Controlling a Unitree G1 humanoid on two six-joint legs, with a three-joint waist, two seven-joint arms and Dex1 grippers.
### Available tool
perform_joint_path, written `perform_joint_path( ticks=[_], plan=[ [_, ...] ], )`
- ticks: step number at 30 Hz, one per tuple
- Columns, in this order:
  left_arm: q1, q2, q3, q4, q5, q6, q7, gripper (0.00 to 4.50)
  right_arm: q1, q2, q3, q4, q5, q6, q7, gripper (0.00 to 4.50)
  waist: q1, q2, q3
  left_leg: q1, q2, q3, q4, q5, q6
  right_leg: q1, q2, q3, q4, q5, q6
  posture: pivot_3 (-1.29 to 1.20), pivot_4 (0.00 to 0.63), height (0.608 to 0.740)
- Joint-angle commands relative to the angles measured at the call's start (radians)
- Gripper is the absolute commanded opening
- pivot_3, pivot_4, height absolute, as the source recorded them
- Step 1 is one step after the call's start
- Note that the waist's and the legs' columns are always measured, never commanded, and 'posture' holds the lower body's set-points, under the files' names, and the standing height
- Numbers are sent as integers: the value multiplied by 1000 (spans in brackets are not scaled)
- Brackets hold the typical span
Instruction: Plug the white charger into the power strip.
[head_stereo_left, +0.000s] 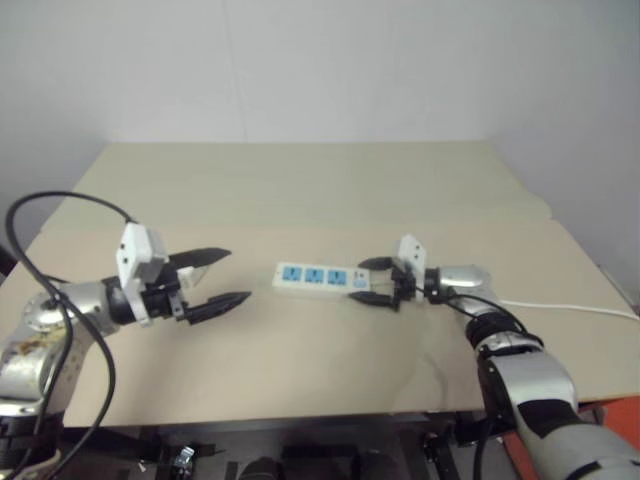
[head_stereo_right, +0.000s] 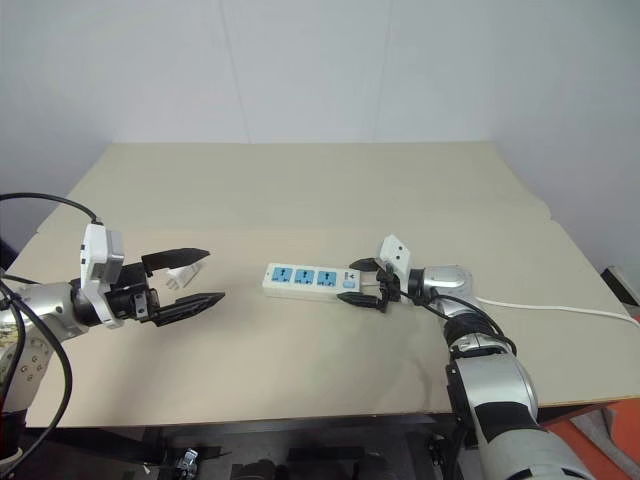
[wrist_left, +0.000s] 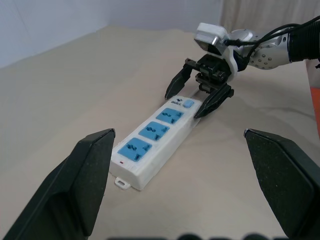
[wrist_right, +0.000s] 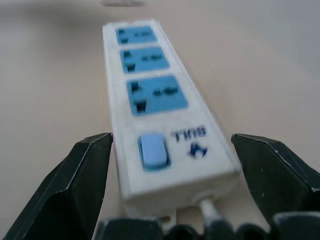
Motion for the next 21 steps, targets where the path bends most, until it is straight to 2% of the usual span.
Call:
perform_joint_path(
  ticks=[1,10,21],
  plan=[
    [-12,4,10,-24,-5,-16,-2,4500,-11,0,-20,-1,-2,-28,-13,4450,-2,0,0,0,0,0,0,0,0,0,0,0,0,0,0,0,150,740],
    [-18,2,11,-24,-9,-15,-1,4500,-11,17,-52,3,25,-37,43,4450,-2,0,0,0,0,0,0,0,0,0,0,0,0,0,0,0,150,740],
    [-23,3,8,-34,-13,-8,4,4500,15,33,-61,12,4,-96,6,4450,-3,0,0,0,0,0,-1,0,0,0,0,0,0,0,0,0,150,740]
  ],
)
